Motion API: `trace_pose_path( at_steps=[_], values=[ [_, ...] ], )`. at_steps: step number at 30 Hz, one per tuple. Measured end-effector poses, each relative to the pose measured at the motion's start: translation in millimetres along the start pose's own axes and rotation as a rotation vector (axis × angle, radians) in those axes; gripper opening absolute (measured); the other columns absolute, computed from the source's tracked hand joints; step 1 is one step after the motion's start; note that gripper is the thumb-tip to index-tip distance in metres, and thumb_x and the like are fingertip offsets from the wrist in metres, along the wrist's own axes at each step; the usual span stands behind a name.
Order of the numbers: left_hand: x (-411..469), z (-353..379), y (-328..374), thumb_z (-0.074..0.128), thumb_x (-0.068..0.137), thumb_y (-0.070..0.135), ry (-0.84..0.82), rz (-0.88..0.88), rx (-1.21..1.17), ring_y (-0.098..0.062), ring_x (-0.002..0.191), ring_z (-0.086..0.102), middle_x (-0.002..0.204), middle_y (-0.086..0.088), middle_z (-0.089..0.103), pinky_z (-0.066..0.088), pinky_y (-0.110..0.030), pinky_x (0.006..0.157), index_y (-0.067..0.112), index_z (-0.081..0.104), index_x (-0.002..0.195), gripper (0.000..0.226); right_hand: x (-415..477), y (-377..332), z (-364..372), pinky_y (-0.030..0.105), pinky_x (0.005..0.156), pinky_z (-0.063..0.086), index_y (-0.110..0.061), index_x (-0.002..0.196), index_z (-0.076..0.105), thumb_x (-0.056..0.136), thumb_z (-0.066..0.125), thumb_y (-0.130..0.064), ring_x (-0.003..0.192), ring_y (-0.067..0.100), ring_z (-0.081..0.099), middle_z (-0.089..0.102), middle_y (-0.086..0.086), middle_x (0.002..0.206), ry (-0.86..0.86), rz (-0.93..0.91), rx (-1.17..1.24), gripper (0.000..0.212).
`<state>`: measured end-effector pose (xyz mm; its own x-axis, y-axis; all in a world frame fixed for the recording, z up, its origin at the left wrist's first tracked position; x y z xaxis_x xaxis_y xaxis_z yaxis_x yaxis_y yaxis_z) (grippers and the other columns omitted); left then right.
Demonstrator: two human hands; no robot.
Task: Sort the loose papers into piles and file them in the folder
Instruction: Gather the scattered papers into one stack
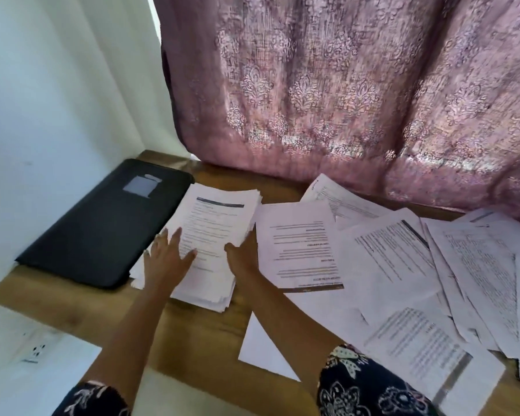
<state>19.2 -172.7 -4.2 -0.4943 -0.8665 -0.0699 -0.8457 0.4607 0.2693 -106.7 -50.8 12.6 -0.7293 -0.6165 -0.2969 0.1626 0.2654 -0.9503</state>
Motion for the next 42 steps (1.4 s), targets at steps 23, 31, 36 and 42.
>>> trace_pose_path(
  at_steps=[23,31,36,42],
  values=[
    [-111,87,117,0.037,0.090,0.023,0.076,0.599,-0.159,-0.031,0.115,0.062,0.127,-0.013,0.063,0.045,-0.052,0.096,0.001,0.061,0.126,0.048,-43,58,-233,0.029,0.078,0.043,-0.012,0.110,0.059,0.088,0.066,-0.035,0.097,0.026,0.060,0.068,0.008,0.100,0.271,0.244,-0.495,0.033],
    [-113,88,118,0.034,0.094,0.052,0.062,0.599,-0.071,-0.027,0.123,0.056,0.130,-0.002,0.062,0.036,-0.049,0.106,0.016,0.062,0.128,0.056,-72,56,-215,0.043,0.082,0.052,-0.019,0.123,0.043,0.084,0.070,-0.040,0.100,0.026,0.059,0.057,0.006,0.112,0.238,0.384,0.307,0.052],
    [-127,82,133,0.027,0.101,0.043,0.178,0.738,-0.066,-0.025,0.119,0.056,0.120,0.003,0.068,0.025,-0.046,0.112,0.019,0.070,0.117,0.052,-80,57,-189,0.039,0.097,0.041,-0.023,0.130,0.034,0.092,0.062,-0.012,0.122,0.030,0.053,0.063,0.002,0.114,0.295,0.266,0.628,0.049],
    [-136,98,150,0.031,0.099,0.040,0.107,0.854,-0.020,-0.022,0.114,0.059,0.121,0.004,0.067,0.040,-0.051,0.101,0.023,0.069,0.115,0.045,-49,64,-232,0.045,0.118,0.006,-0.016,0.153,-0.007,0.092,0.056,-0.046,0.148,0.028,0.003,0.004,0.012,0.161,0.350,-0.006,-0.995,0.093]
  ],
)
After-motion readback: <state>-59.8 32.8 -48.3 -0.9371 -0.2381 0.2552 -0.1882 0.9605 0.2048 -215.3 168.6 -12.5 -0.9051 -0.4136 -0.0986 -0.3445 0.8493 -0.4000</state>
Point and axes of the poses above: each hand's wrist, its own x-axis towards the middle knuckle, its own z-axis out of the palm, y = z × x, the point moved 4 cm from there along x, towards the middle knuckle
